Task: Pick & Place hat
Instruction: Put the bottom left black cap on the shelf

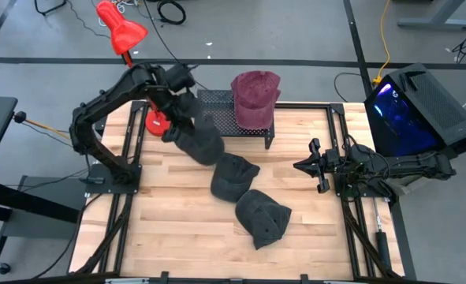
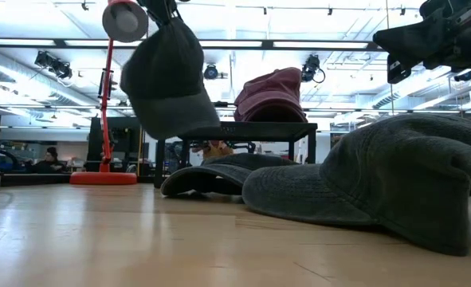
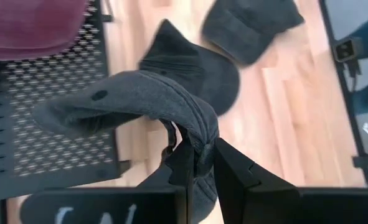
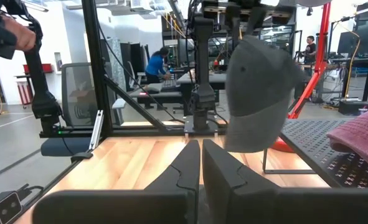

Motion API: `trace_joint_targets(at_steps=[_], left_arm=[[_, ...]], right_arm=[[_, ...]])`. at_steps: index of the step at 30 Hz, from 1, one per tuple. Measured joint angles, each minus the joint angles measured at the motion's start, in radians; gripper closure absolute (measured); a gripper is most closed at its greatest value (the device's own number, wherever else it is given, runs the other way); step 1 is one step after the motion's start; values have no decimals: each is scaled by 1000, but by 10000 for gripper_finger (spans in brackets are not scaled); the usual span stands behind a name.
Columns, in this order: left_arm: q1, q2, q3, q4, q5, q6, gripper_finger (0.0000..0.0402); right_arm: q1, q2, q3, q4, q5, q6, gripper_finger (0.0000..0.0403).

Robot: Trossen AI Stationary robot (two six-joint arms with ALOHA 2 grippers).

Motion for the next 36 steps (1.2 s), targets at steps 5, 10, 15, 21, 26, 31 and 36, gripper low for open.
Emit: trace_joint_targets(at_steps=[5, 10, 15, 21, 26, 31, 36], left_arm=[[47, 0, 0, 16, 0, 45, 357], [85, 0, 0, 51, 0, 120, 357], [111, 0, 0, 96, -22, 232, 357], [143, 4, 0, 159, -93, 268, 357], [169, 17, 0, 204, -104, 269, 357], [191, 44, -1, 252, -104, 289, 357], [207, 75, -1, 280, -103, 326, 357]], right_arm=[[0, 0, 0, 0, 0, 0, 380], [0, 0, 0, 0, 0, 0, 380], [0, 0, 0, 0, 0, 0, 380], [0, 0, 0, 0, 0, 0, 380], [0, 0, 0, 0, 0, 0, 380], [0, 0, 0, 0, 0, 0, 380], [0, 0, 0, 0, 0, 0, 380]])
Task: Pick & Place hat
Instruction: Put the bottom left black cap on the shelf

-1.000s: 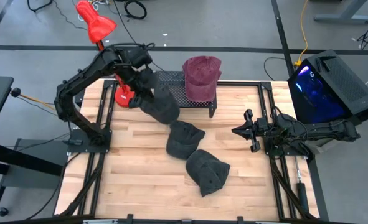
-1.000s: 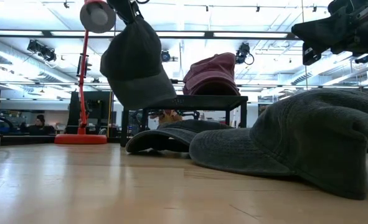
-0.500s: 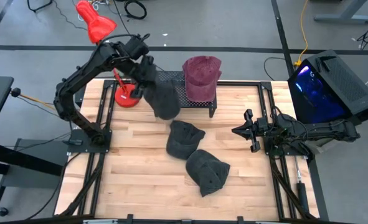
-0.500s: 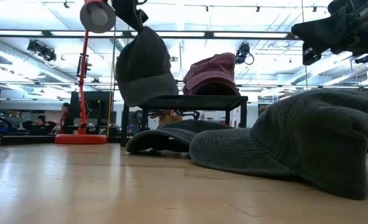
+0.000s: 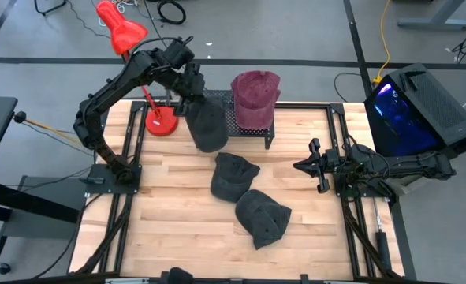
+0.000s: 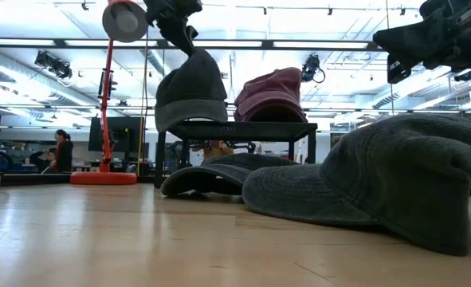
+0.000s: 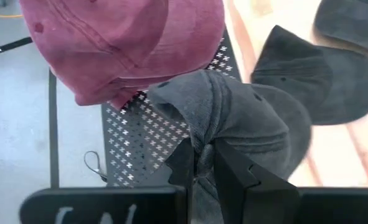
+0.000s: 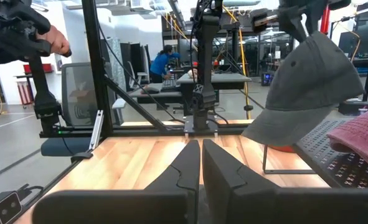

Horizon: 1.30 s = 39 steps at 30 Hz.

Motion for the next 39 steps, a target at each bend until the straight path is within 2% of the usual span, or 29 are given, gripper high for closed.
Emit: trace_joint_targets(at_steps=[7, 17, 28, 39], left_arm=[[27, 46, 0, 18, -1, 39, 357], [18, 60, 0, 54, -35, -4, 355], [37, 60, 0, 165, -52, 54, 354], [43, 66, 0, 271, -40, 25, 354]], right_arm=[[0, 0, 0, 0, 0, 0, 380], [0, 0, 0, 0, 0, 0, 380], [0, 0, 0, 0, 0, 0, 380], [0, 0, 0, 0, 0, 0, 380]])
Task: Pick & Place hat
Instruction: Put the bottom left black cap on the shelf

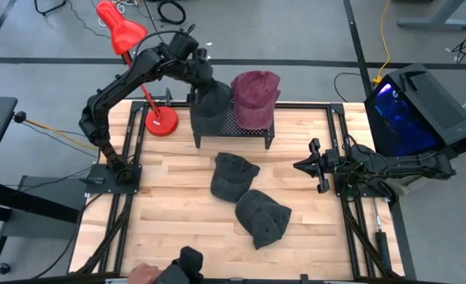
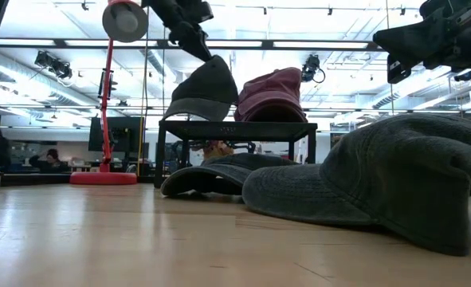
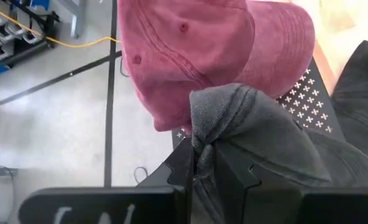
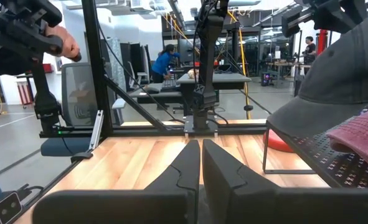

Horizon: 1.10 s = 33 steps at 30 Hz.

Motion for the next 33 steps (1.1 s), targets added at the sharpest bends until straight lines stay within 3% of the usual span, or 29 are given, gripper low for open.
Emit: trace_joint_targets(at_steps=[9, 18, 33], left_arm=[[1, 51, 0, -8, -6, -56, 349], [-1, 99, 0, 24, -136, -89, 349], [-3, 118, 0, 50, -207, -195, 345]], right_arm=[[0, 0, 0, 0, 0, 0, 380], [0, 0, 0, 0, 0, 0, 380], [0, 0, 0, 0, 0, 0, 380]])
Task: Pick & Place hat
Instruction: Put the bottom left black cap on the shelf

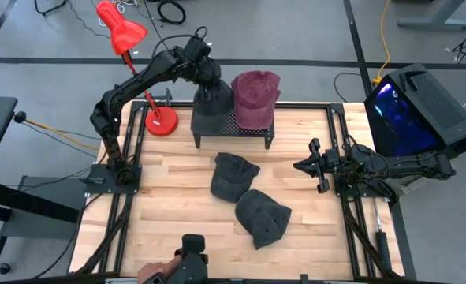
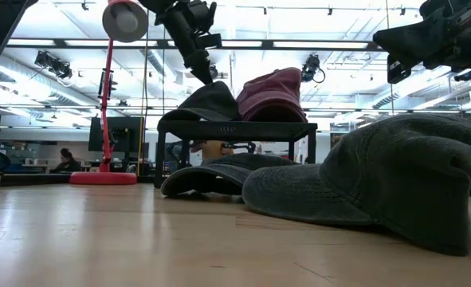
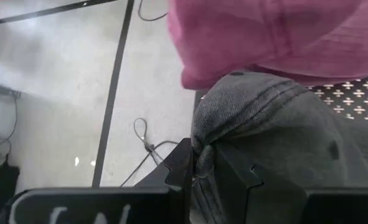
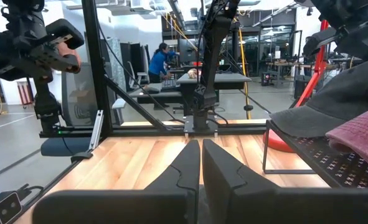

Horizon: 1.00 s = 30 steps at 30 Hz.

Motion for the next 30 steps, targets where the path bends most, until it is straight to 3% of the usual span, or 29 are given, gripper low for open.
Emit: trace_joint_targets(at_steps=[14, 30], left_arm=[[-10, -26, 0, -135, 4, -54, 349], [-63, -121, 1, -158, 17, -129, 352]], right_arm=[[0, 0, 0, 0, 0, 0, 380], [0, 0, 0, 0, 0, 0, 380]])
